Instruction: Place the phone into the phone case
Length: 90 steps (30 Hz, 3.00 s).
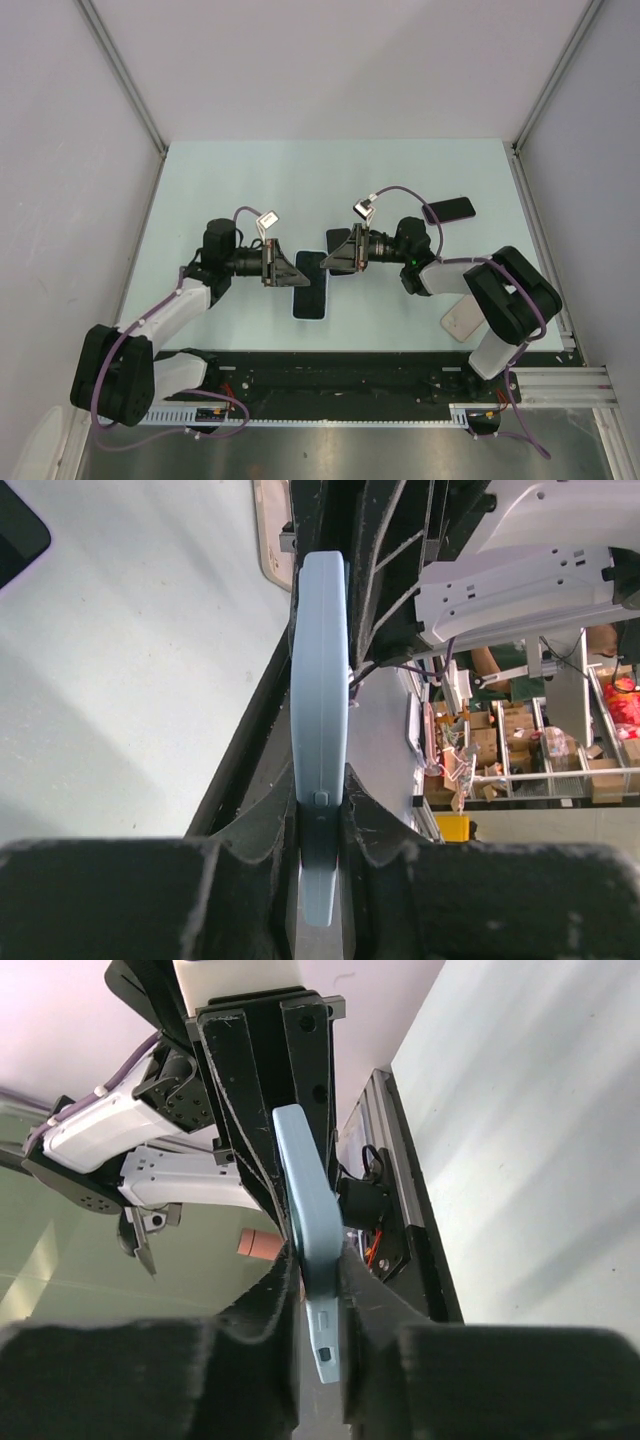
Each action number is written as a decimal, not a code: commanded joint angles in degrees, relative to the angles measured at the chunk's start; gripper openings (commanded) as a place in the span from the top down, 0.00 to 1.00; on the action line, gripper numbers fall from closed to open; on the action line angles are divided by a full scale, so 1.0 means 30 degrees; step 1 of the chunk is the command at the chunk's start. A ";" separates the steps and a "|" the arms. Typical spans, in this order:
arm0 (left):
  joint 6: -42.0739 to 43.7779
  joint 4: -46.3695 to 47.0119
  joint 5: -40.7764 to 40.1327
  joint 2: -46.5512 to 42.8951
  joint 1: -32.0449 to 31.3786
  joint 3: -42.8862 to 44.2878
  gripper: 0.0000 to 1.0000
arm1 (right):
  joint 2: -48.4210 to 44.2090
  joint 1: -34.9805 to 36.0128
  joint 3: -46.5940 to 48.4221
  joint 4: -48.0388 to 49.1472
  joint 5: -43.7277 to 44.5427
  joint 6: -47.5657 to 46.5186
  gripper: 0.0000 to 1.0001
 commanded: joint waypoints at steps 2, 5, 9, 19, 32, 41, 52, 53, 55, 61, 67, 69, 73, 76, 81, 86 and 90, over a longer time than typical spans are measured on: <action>0.0910 -0.2244 -0.0259 0.0413 -0.0173 0.0540 1.00 | -0.0594 -0.0076 0.0664 0.1601 0.0363 -0.0031 1.00; 0.1706 -0.3400 -0.1083 0.0911 -0.0173 0.0952 1.00 | -0.1238 0.0099 0.0693 0.0081 0.1124 -0.1725 1.00; 0.1793 -0.3988 -0.1494 0.1439 -0.0202 0.1303 1.00 | -0.2934 0.0801 0.1892 -0.5420 0.2351 -0.6176 0.97; 0.0534 -0.1001 0.0996 0.0444 -0.0378 0.0776 1.00 | -0.3528 0.0189 0.2275 -0.6493 0.1566 -0.6187 0.53; -0.0055 -0.1602 -0.0229 0.0705 -0.0613 0.0804 1.00 | -0.3085 0.0158 0.2392 -0.5369 0.1857 -0.6064 1.00; 0.0651 -0.2815 -0.1699 0.1614 -0.0613 0.1625 1.00 | -0.4902 0.0627 0.3330 -1.1757 0.4814 -0.9613 0.96; -0.3064 -0.0619 -0.2048 -0.0258 -0.0554 0.1363 1.00 | -0.4581 0.0012 0.2598 -1.0064 0.2563 -0.5280 0.44; -0.3447 -0.0241 -0.2282 -0.0405 -0.0496 0.1275 1.00 | -0.4465 0.0041 0.2569 -1.0032 0.2503 -0.5074 0.43; -0.4702 0.0404 -0.2343 -0.0552 -0.0437 0.1012 1.00 | -0.4027 0.0041 0.2568 -1.0177 0.2561 -0.4370 0.41; -0.5968 0.1111 -0.2547 -0.0816 -0.0437 0.1128 1.00 | -0.3585 0.0392 0.2422 -1.0121 0.2913 -0.3931 0.46; -0.6002 0.0586 -0.3424 -0.0993 -0.0378 0.1185 1.00 | -0.3438 0.0510 0.2393 -1.0119 0.2942 -0.3637 0.80; -0.4575 -0.1254 -0.4010 -0.0934 -0.0378 0.1565 1.00 | -0.3438 0.0481 0.2393 -1.0207 0.3001 -0.3345 0.92; -0.2194 -0.4746 -0.5242 -0.0612 -0.0290 0.2912 1.00 | -0.3380 0.0393 0.2393 -1.0646 0.3381 -0.2495 1.00; -0.1811 -0.5130 -0.5245 -0.0146 -0.0261 0.3207 1.00 | -0.3351 0.0393 0.2393 -1.0851 0.3499 -0.2318 0.93; -0.1490 -0.4953 -0.4892 0.0850 0.0060 0.3647 1.00 | -0.3992 -0.0190 0.2364 -1.2810 0.5191 -0.3397 0.46; -0.0260 -0.5801 -0.4600 0.2520 0.1173 0.4612 1.00 | -0.6214 -0.1101 0.2393 -1.6912 0.7685 -0.5274 0.10; 0.0939 -0.6153 -0.4072 0.4975 0.1497 0.5987 1.00 | -0.7566 -0.1336 0.2393 -1.8757 0.9266 -0.6125 0.00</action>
